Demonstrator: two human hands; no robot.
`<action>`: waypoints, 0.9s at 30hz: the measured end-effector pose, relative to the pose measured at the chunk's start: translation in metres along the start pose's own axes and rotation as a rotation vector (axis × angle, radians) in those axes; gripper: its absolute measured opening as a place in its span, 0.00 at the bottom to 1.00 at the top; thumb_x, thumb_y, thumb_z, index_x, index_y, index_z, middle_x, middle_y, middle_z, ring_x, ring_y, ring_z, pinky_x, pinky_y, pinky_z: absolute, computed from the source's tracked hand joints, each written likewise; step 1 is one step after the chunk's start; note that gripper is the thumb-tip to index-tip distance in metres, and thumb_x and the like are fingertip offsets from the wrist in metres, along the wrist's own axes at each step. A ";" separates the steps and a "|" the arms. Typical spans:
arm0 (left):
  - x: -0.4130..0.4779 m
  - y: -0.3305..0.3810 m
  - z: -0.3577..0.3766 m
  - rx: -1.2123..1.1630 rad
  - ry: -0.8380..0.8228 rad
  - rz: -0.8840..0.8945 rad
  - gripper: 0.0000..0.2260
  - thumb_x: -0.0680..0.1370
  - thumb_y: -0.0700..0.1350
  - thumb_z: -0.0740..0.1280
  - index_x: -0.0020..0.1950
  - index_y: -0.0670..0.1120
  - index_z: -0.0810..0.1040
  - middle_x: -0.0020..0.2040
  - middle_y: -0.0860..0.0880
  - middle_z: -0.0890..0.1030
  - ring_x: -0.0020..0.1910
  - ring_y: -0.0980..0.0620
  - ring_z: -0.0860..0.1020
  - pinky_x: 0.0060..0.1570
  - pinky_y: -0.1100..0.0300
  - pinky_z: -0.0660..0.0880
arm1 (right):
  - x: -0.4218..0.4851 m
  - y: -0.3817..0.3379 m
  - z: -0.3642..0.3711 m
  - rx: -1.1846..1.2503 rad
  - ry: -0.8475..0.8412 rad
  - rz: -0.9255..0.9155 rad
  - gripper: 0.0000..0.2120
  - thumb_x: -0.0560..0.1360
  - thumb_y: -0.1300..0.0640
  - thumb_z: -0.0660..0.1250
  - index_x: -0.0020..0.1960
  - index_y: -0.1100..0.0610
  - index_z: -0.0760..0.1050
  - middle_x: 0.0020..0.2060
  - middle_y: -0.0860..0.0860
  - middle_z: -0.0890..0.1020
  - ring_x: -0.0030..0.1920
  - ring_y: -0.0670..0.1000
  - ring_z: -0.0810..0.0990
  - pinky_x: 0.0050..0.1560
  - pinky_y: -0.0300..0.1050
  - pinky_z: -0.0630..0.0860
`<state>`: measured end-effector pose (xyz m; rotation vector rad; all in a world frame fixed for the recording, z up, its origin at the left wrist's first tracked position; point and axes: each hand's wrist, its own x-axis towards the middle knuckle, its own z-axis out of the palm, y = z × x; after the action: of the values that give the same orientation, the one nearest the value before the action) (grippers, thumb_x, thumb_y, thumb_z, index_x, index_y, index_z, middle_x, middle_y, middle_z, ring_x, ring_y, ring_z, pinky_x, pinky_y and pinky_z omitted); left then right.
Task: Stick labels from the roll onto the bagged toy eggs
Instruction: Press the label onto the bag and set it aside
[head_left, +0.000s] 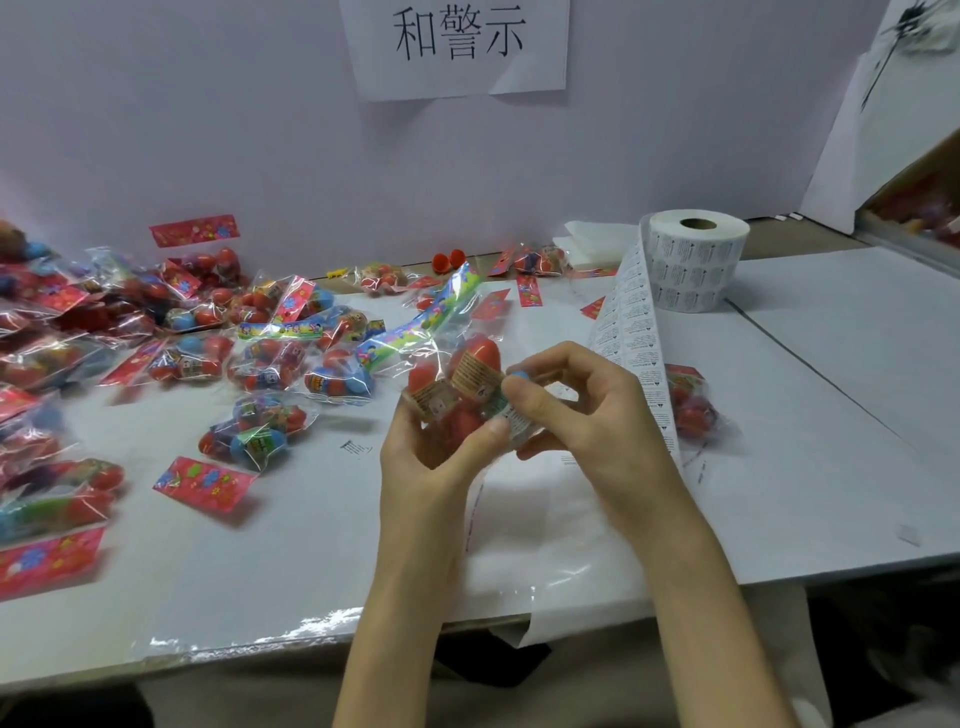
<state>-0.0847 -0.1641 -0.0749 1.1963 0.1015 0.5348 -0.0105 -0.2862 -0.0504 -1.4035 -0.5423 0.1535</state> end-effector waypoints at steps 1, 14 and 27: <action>-0.001 0.000 0.000 -0.005 0.016 -0.002 0.24 0.69 0.48 0.78 0.64 0.49 0.81 0.56 0.46 0.86 0.57 0.46 0.85 0.54 0.56 0.82 | 0.000 0.000 0.000 -0.025 -0.009 -0.005 0.08 0.71 0.52 0.75 0.48 0.54 0.82 0.42 0.50 0.84 0.38 0.53 0.86 0.35 0.46 0.81; 0.001 -0.003 -0.002 0.108 0.156 0.046 0.12 0.68 0.46 0.77 0.50 0.53 0.84 0.40 0.47 0.83 0.35 0.56 0.78 0.33 0.66 0.74 | 0.002 0.003 0.001 -0.144 -0.012 -0.057 0.05 0.70 0.52 0.74 0.38 0.52 0.81 0.36 0.51 0.85 0.37 0.48 0.82 0.33 0.43 0.77; -0.001 0.003 0.004 0.127 0.082 0.043 0.19 0.71 0.45 0.77 0.61 0.49 0.80 0.51 0.48 0.88 0.51 0.50 0.86 0.46 0.63 0.81 | 0.003 0.003 0.000 -0.061 0.043 -0.040 0.05 0.77 0.59 0.72 0.42 0.56 0.83 0.36 0.54 0.86 0.38 0.52 0.85 0.35 0.42 0.81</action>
<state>-0.0855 -0.1676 -0.0704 1.3028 0.1828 0.6227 -0.0072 -0.2848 -0.0522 -1.4509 -0.5434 0.0751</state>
